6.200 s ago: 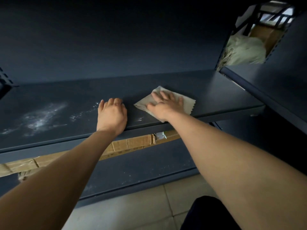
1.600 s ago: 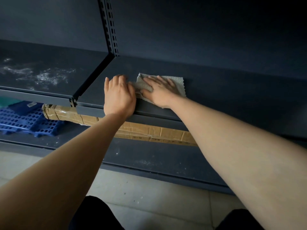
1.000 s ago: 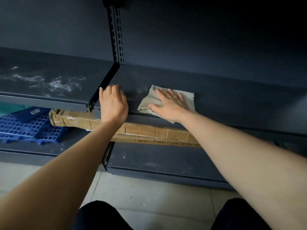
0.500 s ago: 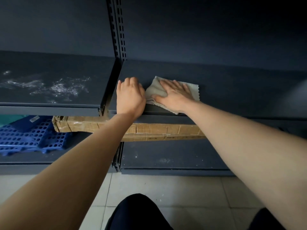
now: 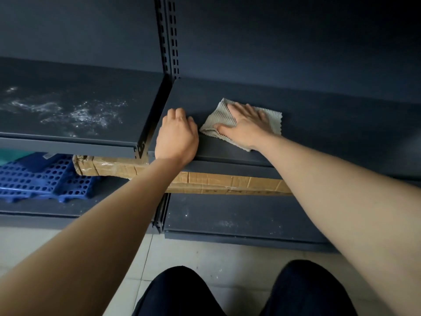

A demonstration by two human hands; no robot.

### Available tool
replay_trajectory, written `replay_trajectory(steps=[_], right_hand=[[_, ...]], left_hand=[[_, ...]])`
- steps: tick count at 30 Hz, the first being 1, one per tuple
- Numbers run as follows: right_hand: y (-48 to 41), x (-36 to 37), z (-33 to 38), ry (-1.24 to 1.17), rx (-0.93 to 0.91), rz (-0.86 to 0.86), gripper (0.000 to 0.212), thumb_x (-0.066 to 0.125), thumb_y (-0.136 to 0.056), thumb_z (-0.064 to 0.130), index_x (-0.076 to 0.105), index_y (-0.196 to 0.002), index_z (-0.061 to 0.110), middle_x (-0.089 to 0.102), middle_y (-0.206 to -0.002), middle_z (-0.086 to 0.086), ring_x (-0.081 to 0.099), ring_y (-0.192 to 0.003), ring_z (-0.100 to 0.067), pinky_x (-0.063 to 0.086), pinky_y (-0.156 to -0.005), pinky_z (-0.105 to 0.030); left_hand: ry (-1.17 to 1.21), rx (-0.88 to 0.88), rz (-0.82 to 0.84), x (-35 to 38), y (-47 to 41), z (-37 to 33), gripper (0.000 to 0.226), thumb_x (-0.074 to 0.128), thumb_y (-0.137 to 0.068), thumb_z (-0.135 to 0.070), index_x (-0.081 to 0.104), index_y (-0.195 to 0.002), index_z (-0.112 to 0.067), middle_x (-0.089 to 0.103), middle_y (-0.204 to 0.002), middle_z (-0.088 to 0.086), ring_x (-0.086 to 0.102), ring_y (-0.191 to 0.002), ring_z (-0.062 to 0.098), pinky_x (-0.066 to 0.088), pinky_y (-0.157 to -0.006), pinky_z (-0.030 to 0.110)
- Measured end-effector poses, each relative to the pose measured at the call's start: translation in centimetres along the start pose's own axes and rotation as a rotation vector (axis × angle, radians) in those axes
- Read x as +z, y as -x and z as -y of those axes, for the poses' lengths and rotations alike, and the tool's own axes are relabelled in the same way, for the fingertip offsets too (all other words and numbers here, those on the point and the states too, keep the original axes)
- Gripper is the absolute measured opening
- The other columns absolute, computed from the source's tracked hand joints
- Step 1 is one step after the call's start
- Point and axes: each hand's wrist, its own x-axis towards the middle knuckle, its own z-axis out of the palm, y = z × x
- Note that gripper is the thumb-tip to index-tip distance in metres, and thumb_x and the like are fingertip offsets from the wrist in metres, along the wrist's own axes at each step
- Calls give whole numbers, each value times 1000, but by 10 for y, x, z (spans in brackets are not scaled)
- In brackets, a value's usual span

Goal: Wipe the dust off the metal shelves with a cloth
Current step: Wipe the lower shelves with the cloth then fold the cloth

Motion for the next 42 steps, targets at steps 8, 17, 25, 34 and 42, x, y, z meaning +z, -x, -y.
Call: replay_trajectory(steps=[8,17,25,34,42], right_hand=[[-48,5,42,-15,-239,32,79,23,-88,73,4,-153,32,0,-162,9,-4,-148,-18,-4,-118,-42],[-67,3,52,-31,-353,34,76,25,-89,69,8,-153,31,2,-162,8,-3,-148,-18,-4,-118,-40],[-70,4,52,-44,-356,20,75,26,-89,68,8,-153,32,3,-162,8,-2,-148,-17,-3,-118,-39],[-51,7,51,-37,-233,21,73,23,-91,68,5,-153,34,1,-161,9,-4,-148,-15,-4,-118,-38],[-30,9,84,15,-172,23,75,20,-92,68,0,-153,29,-3,-162,5,-5,-148,-21,-4,-119,-42]], left_hand=[[17,-49,-73,3,-3,-3,29,35,-96,-21,50,-112,-2,50,-116,18,45,-109,31,32,-92,35],[11,-175,-162,9,-8,-8,29,36,-96,-23,49,-113,-3,48,-118,16,42,-114,27,29,-92,28],[-29,-126,-192,10,-5,-8,28,37,-96,-22,50,-111,-3,50,-115,15,44,-110,28,32,-94,33],[139,-57,-155,-13,6,4,31,35,-96,-15,48,-123,-5,49,-124,10,45,-116,22,30,-90,18],[75,-31,-168,-55,-12,44,35,33,-90,-1,47,-122,1,49,-125,17,45,-115,30,34,-95,29]])
